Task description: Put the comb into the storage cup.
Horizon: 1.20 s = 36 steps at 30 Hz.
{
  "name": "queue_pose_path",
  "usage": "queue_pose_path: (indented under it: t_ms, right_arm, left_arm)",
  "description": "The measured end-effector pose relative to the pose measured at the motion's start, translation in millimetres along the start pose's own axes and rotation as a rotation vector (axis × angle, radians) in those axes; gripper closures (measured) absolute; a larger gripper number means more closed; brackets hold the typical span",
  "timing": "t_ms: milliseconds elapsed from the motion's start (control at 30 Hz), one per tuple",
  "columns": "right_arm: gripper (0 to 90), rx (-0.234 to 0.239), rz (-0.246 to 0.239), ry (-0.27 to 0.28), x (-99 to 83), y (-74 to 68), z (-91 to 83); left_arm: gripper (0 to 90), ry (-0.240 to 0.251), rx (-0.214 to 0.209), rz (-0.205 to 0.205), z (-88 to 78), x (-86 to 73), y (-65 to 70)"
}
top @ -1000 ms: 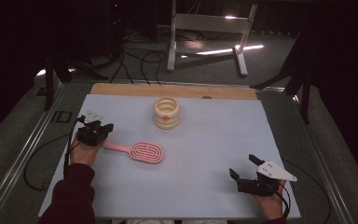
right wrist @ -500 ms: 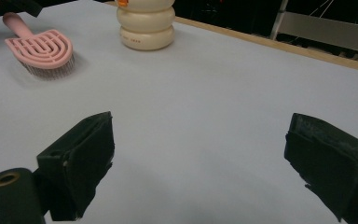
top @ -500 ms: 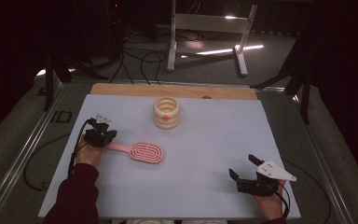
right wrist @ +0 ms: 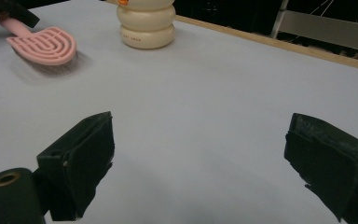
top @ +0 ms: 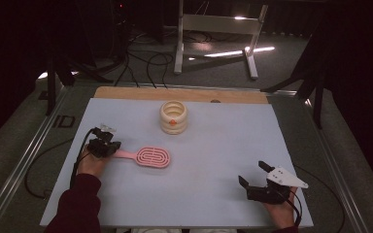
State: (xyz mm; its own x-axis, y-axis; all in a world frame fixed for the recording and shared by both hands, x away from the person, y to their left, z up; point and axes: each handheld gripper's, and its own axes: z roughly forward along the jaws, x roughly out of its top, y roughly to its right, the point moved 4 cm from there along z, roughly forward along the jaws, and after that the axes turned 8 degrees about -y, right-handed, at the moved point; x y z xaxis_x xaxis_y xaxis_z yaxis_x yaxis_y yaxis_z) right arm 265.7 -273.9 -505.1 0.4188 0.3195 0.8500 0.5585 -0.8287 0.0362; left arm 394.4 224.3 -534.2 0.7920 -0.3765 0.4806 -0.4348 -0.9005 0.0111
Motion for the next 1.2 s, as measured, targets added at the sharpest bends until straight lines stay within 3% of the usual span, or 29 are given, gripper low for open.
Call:
queue_pose_path:
  t_ms: [333, 767, 1200]
  right_arm:
    - [8.2, -0.001, -0.002, -0.001, -0.1, 0.0, 0.0]
    - [8.2, 0.004, -0.002, -0.003, -0.2, -1.1, 1.3]
    - [8.2, 0.006, -0.002, -0.006, -0.4, -1.6, 1.7]
  left_arm:
    - [90.0, -0.011, 0.016, -0.005, -7.3, -13.2, 6.8]
    - [89.9, 0.015, -0.008, -0.041, -19.1, -34.9, 16.3]
    - [89.7, 0.050, -0.038, -0.039, -30.9, -46.7, 33.1]
